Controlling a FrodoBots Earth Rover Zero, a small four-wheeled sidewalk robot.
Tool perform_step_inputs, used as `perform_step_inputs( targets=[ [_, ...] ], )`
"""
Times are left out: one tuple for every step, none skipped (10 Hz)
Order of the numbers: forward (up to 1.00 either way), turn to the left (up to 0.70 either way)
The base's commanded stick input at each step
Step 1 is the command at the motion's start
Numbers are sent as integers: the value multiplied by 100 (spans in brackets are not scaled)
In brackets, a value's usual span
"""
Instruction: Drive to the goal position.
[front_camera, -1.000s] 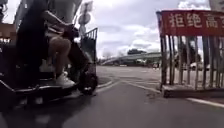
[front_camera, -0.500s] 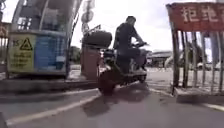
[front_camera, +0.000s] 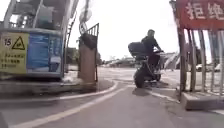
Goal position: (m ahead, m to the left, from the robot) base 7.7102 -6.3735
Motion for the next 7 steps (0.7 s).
perform_step_inputs(
  targets=[
    [45,0],
    [45,0],
    [45,0],
    [45,0],
    [45,0],
    [45,0],
    [45,0]
  ],
)
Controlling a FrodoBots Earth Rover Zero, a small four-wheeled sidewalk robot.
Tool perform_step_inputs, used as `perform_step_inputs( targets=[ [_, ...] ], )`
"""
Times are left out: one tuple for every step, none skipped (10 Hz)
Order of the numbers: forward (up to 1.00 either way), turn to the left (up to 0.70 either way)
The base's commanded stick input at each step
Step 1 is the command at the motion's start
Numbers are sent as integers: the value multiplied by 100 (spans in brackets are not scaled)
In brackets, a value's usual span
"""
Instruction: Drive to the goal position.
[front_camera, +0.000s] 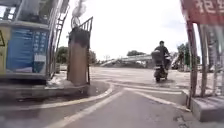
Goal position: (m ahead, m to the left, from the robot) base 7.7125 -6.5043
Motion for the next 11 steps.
perform_step_inputs(
  targets=[
    [45,0],
    [45,0],
    [45,0],
    [45,0],
    [45,0],
    [45,0],
    [45,-27],
    [45,-27],
    [45,-27],
    [45,-27],
    [45,-22]
  ],
)
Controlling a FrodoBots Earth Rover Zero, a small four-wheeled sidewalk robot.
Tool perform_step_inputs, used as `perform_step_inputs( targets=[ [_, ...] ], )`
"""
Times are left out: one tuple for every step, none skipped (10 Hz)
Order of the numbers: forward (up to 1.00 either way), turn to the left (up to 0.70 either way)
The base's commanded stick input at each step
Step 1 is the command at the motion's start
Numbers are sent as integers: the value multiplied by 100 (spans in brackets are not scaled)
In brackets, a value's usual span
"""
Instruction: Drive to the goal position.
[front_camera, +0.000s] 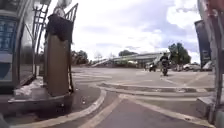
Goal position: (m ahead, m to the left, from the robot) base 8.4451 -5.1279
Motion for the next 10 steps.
perform_step_inputs(
  targets=[
    [45,-9],
    [45,0],
    [45,0],
    [45,0],
    [45,0],
    [45,0],
    [45,0],
    [45,0],
    [45,0],
    [45,0]
  ],
)
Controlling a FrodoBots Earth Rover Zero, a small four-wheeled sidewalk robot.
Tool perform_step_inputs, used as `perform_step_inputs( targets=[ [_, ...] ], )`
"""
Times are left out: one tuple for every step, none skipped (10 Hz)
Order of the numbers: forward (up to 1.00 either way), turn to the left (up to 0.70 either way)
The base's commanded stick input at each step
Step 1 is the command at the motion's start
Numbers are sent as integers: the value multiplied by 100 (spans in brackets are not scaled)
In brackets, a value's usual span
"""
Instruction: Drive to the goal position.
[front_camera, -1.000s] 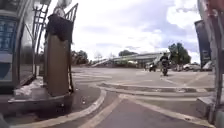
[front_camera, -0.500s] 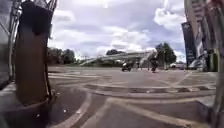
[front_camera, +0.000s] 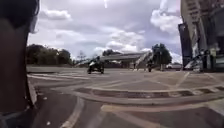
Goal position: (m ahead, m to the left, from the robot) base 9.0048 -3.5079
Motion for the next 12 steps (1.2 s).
perform_step_inputs(
  targets=[
    [45,-8],
    [45,-27],
    [45,-27],
    [45,-27],
    [45,-27],
    [45,-27],
    [45,-27],
    [45,-27],
    [45,-21],
    [45,0],
    [45,0],
    [45,0]
  ],
)
